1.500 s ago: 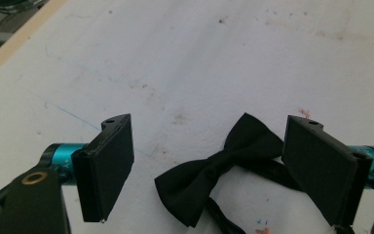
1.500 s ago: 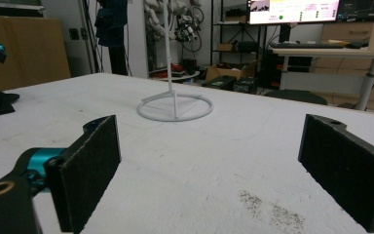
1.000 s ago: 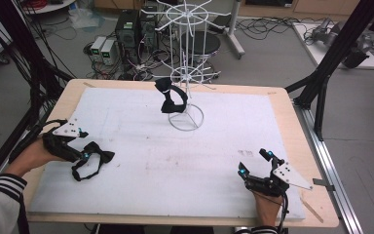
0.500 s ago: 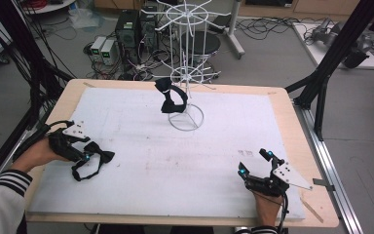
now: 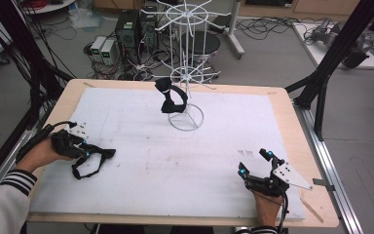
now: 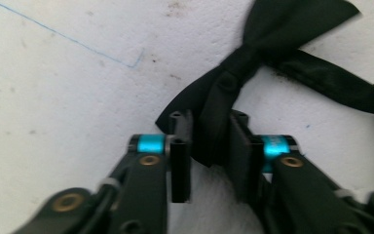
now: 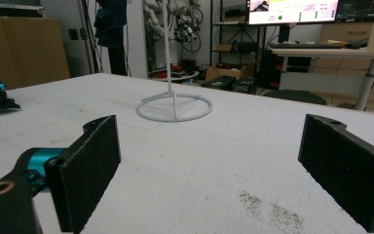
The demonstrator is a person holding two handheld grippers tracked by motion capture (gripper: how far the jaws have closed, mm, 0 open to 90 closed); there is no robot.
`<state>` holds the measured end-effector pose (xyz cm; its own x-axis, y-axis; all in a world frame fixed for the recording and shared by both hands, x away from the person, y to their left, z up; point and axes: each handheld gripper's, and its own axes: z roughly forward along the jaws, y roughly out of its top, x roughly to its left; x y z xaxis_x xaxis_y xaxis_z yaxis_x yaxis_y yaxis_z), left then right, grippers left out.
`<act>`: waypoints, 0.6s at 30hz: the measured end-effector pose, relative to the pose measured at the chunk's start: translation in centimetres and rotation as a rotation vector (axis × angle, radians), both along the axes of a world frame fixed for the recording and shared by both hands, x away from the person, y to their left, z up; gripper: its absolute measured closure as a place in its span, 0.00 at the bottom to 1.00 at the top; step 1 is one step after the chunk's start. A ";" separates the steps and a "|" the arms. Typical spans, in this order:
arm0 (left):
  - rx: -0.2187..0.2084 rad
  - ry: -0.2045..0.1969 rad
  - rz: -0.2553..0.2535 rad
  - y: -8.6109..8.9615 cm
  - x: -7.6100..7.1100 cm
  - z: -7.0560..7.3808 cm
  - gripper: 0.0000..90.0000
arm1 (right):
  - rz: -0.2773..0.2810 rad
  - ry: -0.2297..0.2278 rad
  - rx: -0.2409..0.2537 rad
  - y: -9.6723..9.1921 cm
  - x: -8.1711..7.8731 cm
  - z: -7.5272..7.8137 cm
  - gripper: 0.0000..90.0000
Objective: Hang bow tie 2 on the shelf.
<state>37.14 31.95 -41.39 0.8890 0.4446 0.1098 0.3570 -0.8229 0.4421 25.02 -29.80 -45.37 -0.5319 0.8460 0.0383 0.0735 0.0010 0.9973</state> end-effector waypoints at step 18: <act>-0.071 -0.025 0.055 0.1 -0.5 0.5 0.92 | 0.000 0.000 0.000 0.0 0.0 0.0 0.08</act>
<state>36.66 32.03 -40.84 0.8603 0.5004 0.0975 0.3894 -0.7683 0.5080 25.03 -29.80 -45.37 -0.5320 0.8459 0.0381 0.0735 0.0012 0.9973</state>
